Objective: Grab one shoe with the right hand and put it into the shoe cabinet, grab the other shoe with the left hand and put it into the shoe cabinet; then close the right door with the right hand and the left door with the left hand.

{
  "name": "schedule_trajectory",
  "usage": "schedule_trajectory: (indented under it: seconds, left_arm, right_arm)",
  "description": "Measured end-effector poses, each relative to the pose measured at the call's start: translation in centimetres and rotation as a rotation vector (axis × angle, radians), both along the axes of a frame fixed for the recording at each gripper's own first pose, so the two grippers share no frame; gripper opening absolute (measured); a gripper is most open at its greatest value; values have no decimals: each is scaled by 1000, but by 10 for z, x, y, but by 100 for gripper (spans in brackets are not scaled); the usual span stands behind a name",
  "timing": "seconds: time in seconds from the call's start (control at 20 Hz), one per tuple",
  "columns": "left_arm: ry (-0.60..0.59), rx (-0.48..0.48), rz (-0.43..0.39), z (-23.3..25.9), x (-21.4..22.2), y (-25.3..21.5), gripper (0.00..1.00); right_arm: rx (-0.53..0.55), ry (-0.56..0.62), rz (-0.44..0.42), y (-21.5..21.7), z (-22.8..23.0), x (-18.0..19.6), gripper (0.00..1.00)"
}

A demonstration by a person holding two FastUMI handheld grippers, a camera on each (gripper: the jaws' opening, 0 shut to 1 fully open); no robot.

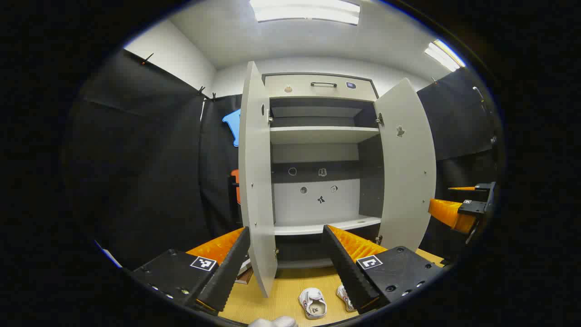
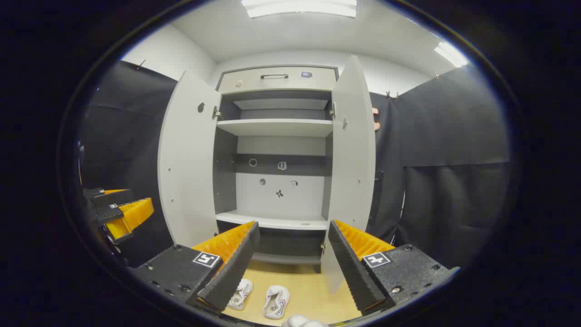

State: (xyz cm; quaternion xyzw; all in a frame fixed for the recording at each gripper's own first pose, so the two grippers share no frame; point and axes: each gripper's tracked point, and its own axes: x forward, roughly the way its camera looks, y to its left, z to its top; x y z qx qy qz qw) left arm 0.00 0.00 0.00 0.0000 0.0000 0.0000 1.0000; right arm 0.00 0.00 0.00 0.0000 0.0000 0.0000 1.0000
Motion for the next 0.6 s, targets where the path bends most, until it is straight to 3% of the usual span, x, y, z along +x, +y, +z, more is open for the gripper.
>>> schedule_trajectory:
  seconds: [0.6]
  left_arm:
    - [-5, -2, -6, -1, -5, -2, 96]
  right_arm:
    - [-7, 11, 17, 7, 1, -2, 99]
